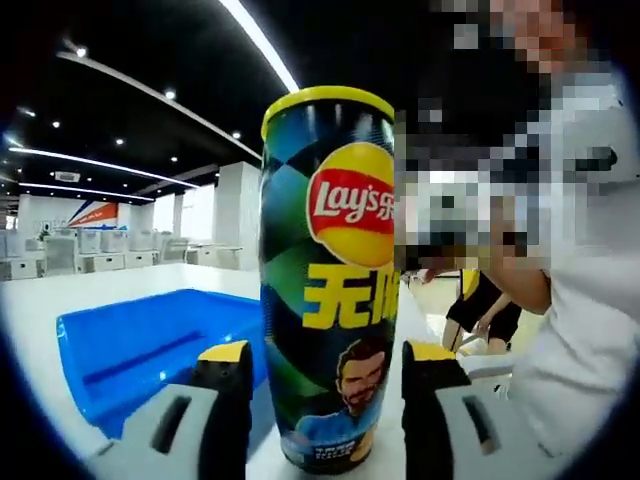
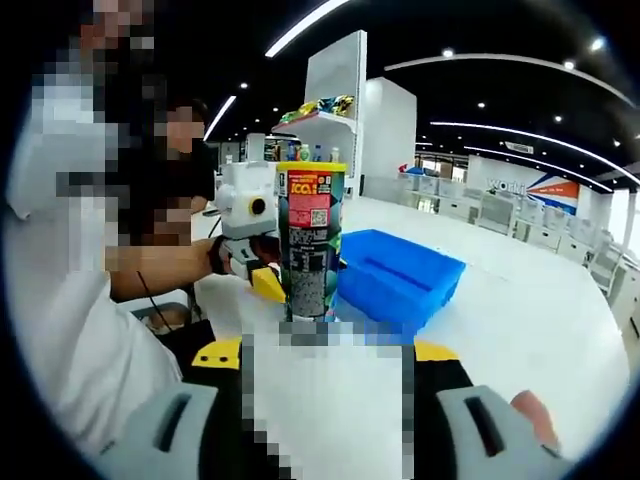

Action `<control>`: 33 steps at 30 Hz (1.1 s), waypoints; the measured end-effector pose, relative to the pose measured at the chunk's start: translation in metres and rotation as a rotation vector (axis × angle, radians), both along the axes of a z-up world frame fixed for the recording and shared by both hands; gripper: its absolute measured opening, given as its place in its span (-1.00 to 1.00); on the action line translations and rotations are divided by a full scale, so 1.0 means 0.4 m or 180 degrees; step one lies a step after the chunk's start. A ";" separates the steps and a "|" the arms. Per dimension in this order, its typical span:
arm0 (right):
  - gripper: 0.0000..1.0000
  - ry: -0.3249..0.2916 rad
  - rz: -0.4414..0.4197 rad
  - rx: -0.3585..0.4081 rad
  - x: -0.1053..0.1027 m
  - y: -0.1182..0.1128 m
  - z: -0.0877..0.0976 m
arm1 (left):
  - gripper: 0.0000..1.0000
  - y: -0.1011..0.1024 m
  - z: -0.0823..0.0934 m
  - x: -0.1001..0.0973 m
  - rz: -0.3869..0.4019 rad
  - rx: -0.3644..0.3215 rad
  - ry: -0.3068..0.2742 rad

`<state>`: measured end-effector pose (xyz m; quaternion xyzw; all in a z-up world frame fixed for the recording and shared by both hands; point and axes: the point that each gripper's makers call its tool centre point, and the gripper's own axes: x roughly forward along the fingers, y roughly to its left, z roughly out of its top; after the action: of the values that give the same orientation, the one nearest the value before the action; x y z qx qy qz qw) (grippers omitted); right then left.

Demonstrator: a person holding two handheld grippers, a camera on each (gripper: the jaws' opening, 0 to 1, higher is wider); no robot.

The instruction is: Open the lid of the chip container on the table, take out the chips, place them into the box in front of the container, and close the lid

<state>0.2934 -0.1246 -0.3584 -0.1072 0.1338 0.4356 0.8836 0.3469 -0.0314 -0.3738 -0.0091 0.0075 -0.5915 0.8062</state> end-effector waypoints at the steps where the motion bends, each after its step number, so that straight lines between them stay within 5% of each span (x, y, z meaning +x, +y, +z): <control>1: 0.21 -0.0012 -0.0015 0.0001 0.003 -0.001 0.000 | 0.11 0.001 -0.005 0.003 0.0009 0.0032 -0.0007; 10: 0.15 -0.0037 -0.0052 -0.0004 0.014 -0.007 0.003 | -0.04 -0.006 -0.012 -0.005 -0.0048 0.0036 -0.0065; 16: 0.20 0.0066 -0.0256 0.0279 0.046 -0.026 0.032 | -0.05 -0.008 -0.012 -0.006 -0.0053 0.0015 -0.0076; 19: 0.16 -0.0047 -0.0251 0.0368 0.050 -0.017 0.058 | -0.05 -0.008 -0.010 -0.006 -0.0061 0.0016 -0.0108; 23: 0.20 -0.0410 -0.0114 0.0138 0.057 0.028 0.085 | -0.06 -0.007 -0.011 -0.003 -0.0066 0.0005 -0.0074; 27: 0.31 -0.0358 -0.0012 0.0334 0.062 0.078 0.112 | -0.06 -0.006 -0.010 -0.003 -0.0065 0.0012 -0.0072; 33: 0.37 -0.0629 -0.0133 0.0689 0.101 0.121 0.195 | -0.06 -0.005 -0.010 -0.002 -0.0055 -0.0001 -0.0067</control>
<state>0.3340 -0.0762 -0.2803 -0.0510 0.0006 0.4164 0.9078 0.3463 -0.0332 -0.3779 -0.0029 -0.0011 -0.5985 0.8011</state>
